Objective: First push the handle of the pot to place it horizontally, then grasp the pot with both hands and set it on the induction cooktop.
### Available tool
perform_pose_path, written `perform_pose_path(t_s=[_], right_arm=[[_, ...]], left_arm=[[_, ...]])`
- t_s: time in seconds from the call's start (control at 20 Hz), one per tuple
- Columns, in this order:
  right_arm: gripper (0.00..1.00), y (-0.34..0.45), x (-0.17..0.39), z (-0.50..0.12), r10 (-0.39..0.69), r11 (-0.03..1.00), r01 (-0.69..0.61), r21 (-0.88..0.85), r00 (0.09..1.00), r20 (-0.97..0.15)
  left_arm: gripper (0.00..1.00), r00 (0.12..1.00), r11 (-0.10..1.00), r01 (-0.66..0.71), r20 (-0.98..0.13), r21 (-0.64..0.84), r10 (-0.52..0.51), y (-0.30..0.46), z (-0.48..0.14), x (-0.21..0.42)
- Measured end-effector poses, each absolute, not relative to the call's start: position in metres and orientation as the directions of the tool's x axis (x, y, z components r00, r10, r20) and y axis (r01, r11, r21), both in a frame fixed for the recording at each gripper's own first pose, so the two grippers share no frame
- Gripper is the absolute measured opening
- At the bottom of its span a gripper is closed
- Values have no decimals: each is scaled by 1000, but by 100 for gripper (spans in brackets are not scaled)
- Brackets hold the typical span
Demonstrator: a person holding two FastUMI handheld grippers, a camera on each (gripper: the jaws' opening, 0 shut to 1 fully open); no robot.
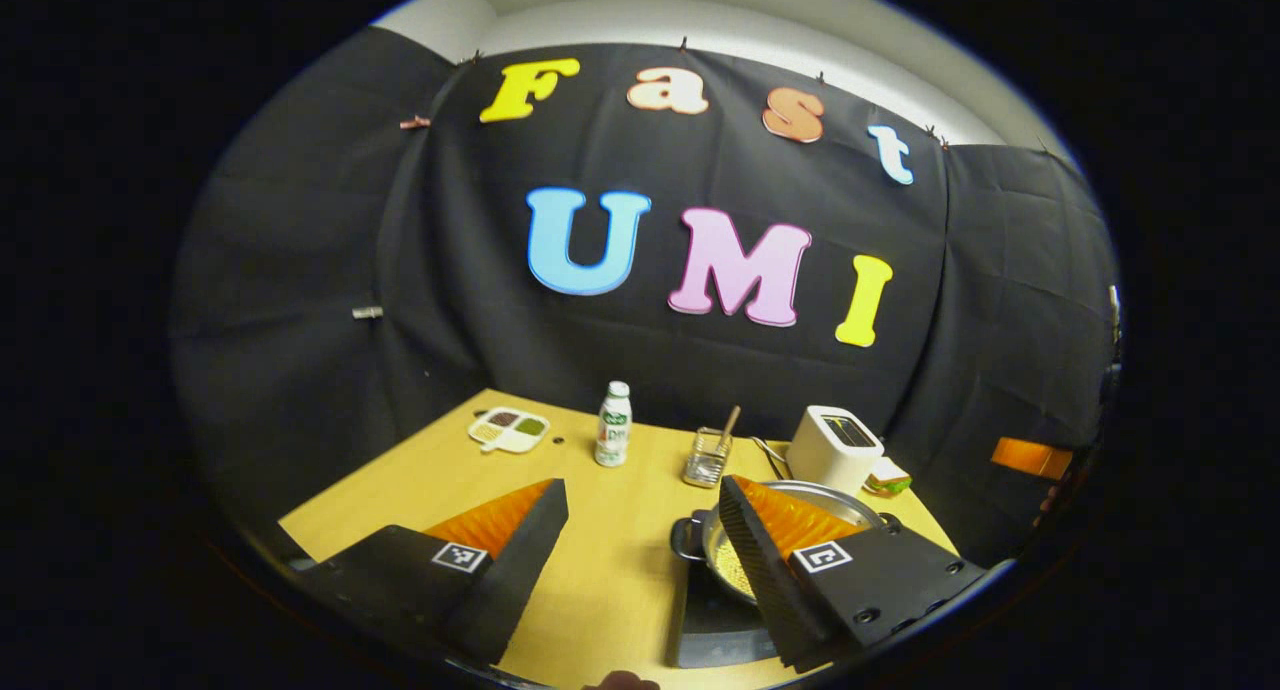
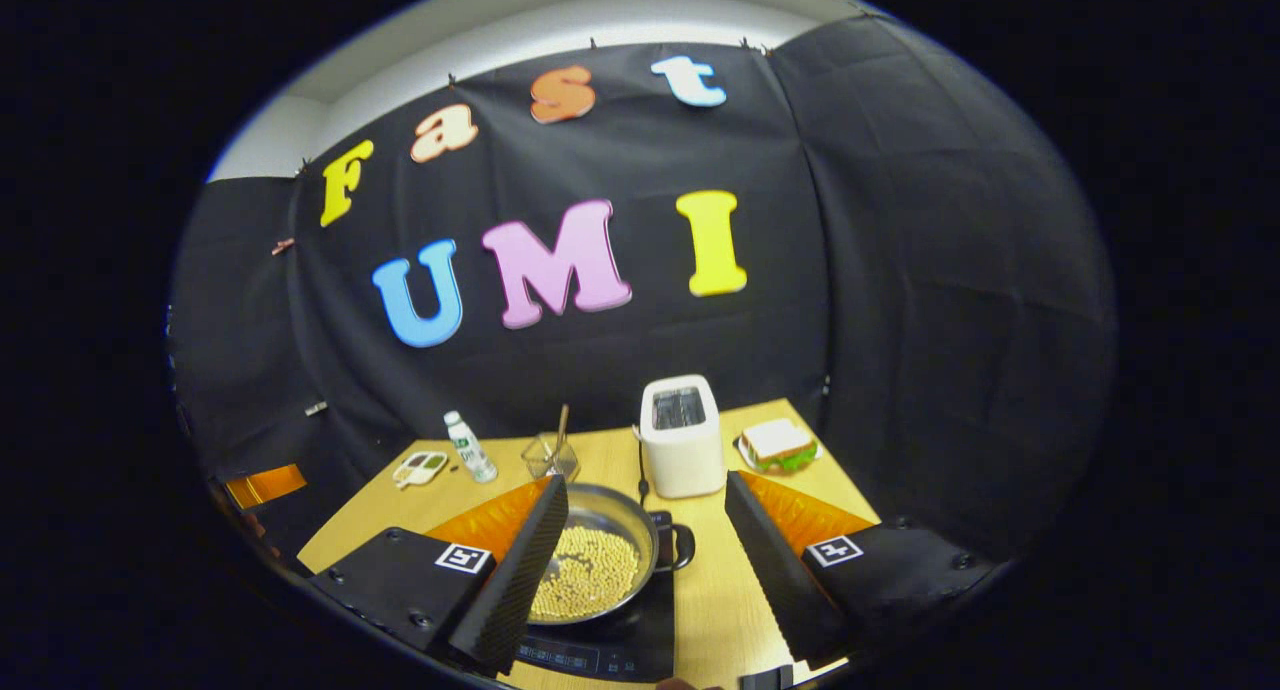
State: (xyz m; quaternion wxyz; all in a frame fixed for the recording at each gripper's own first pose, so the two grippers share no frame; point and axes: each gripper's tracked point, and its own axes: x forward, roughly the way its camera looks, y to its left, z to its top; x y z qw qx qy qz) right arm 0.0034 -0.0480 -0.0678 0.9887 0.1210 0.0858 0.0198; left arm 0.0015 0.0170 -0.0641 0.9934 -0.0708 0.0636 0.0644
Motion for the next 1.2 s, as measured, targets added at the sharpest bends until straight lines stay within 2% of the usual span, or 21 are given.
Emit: perform_pose_path(t_s=[0.1,0.2,0.35,0.6,0.8,1.2], right_arm=[[98,-53,-18,-41,14,971,5,238,997,-77],[98,-61,-31,-34,-33,974,41,221,999,-38],[98,-74,-53,-15,-88,975,82,207,996,19],[100,-76,-92,-23,-120,976,120,180,993,-8],[98,-65,-97,-39,-103,979,112,171,993,-62],[98,-26,-95,-26,-42,990,45,136,999,-29]], left_arm=[[95,990,982,-122,-88,-146,110,18,-46,-26],[95,994,980,-110,-24,-164,107,18,-29,-51],[95,988,985,-136,64,-103,143,29,-11,-90],[95,981,982,-183,54,-49,186,24,-24,-151],[95,974,971,-224,5,-80,225,40,-44,-174],[95,966,965,-258,-18,-42,257,66,-54,-192]])
